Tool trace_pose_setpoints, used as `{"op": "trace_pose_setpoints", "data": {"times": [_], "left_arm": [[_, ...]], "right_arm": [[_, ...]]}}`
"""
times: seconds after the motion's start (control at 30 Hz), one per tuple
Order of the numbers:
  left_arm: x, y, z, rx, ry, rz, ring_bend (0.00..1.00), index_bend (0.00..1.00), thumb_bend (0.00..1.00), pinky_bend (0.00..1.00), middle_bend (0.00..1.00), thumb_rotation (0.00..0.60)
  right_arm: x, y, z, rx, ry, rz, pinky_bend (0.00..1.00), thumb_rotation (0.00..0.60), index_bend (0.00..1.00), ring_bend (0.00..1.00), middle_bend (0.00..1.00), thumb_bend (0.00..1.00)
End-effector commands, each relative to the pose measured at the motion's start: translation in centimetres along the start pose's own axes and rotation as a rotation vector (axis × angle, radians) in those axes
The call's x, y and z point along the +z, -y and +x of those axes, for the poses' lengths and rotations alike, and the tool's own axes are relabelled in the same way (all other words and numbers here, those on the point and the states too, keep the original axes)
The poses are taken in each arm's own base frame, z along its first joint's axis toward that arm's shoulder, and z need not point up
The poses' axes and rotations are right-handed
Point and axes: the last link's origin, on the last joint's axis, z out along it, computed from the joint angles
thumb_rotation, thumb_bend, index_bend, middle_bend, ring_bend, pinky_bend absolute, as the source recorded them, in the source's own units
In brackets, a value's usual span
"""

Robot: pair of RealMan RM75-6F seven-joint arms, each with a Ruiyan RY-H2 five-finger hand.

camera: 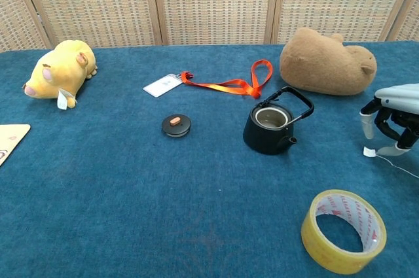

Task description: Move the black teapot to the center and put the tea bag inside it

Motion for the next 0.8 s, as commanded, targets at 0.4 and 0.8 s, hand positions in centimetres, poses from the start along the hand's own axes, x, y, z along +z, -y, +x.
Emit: {"op": "trace_pose_setpoints", "data": {"times": [0.4, 0.8], "left_arm": [[-0.1, 0.5, -0.3, -0.009, 0.007, 0.012, 0.0, 0.0, 0.42, 0.0, 0.0, 0.6], [-0.1, 0.7, -0.4, -0.014, 0.009, 0.015, 0.0, 0.0, 0.42, 0.0, 0.0, 0.6]], "right_arm": [[0.8, 0.4, -0.7, -0.016, 0.024, -0.028, 0.99, 0.6, 0.54, 0.91, 0.81, 0.41], [1.0, 0.3, -1.1, -0.027, 0.039, -0.044, 0.99, 0.6, 0.54, 0.91, 0.82, 0.42]]}}
